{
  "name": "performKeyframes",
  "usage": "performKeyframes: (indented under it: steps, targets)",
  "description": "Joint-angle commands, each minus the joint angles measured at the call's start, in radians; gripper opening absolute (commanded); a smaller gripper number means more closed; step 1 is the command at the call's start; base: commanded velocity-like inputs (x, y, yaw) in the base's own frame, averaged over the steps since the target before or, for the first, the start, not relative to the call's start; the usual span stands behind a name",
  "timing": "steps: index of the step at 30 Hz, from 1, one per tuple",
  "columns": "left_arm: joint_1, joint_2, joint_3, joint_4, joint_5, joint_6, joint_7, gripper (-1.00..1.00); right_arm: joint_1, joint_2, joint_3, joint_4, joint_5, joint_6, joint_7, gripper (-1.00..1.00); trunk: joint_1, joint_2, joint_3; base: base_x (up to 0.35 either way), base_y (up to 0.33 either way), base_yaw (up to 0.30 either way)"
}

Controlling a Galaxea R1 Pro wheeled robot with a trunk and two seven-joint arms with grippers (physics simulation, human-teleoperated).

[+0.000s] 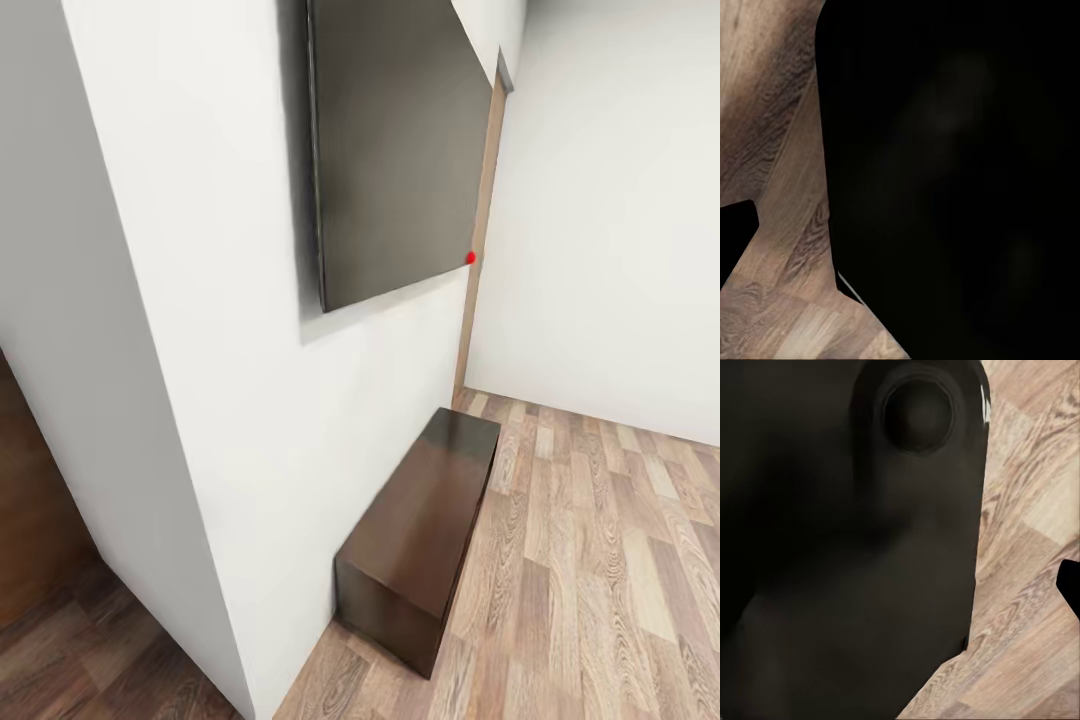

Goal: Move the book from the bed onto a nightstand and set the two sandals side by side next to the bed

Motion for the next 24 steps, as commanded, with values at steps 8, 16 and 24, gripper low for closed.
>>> performKeyframes:
  steps: [8, 16, 24]
  targets:
    - [0.000, -0.030, 0.010, -0.024, 0.006, -0.007, -0.015, 1.00, 0.006, -0.008, -0.001, 0.002, 0.001, -0.006, 0.004, 1.00, 0.000, 0.000, 0.000, 0.000, 0.000, 0.000]
    - [0.000, -0.039, 0.012, -0.070, 0.034, -0.021, -0.017, 1.00, 0.006, -0.008, -0.009, -0.004, 0.001, -0.006, 0.005, 1.00, 0.000, 0.000, 0.000, 0.000, 0.000, 0.000]
    - [0.000, -0.034, 0.015, -0.115, 0.036, -0.023, -0.015, 1.00, 0.006, -0.010, -0.010, -0.038, 0.003, -0.015, -0.001, 1.00, 0.000, 0.000, 0.000, 0.000, 0.000, 0.000]
